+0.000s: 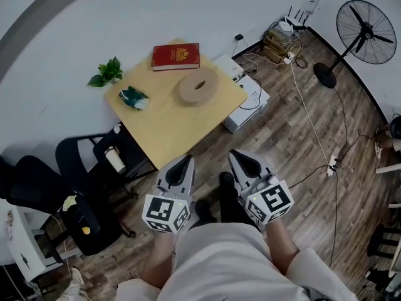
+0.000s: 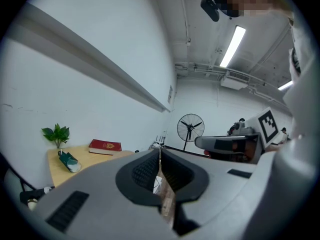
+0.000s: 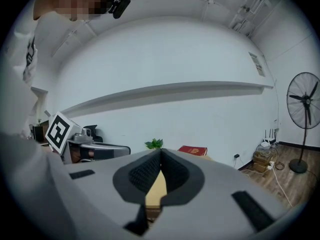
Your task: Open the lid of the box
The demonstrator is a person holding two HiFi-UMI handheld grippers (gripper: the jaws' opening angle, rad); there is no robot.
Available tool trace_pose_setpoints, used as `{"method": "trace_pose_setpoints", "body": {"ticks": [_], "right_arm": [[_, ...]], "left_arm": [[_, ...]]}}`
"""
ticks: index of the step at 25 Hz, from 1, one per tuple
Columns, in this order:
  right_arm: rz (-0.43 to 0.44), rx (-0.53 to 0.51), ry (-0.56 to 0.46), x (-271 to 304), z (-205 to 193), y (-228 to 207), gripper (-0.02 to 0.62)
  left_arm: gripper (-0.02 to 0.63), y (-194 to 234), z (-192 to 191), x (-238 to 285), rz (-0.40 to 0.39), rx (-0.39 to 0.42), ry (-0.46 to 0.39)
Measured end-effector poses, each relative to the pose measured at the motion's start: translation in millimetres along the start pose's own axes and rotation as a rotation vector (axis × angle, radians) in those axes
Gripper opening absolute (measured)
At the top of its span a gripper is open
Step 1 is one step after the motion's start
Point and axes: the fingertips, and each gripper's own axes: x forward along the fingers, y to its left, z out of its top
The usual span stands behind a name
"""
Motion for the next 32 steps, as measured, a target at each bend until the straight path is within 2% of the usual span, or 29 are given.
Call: {"method": "trace_pose_setpoints", "body": {"ticks": [20, 32], "right_arm": [[0.169, -0.044, 0.017, 99, 33, -87, -0.001], [0.304, -0.055, 0.049, 131, 27, -127, 0.000]], "left_arm": [[0.014, 50, 40, 98, 0.154, -0.007, -0.018], [0.015, 48, 38, 146, 0.250, -0.023, -0.014]]}}
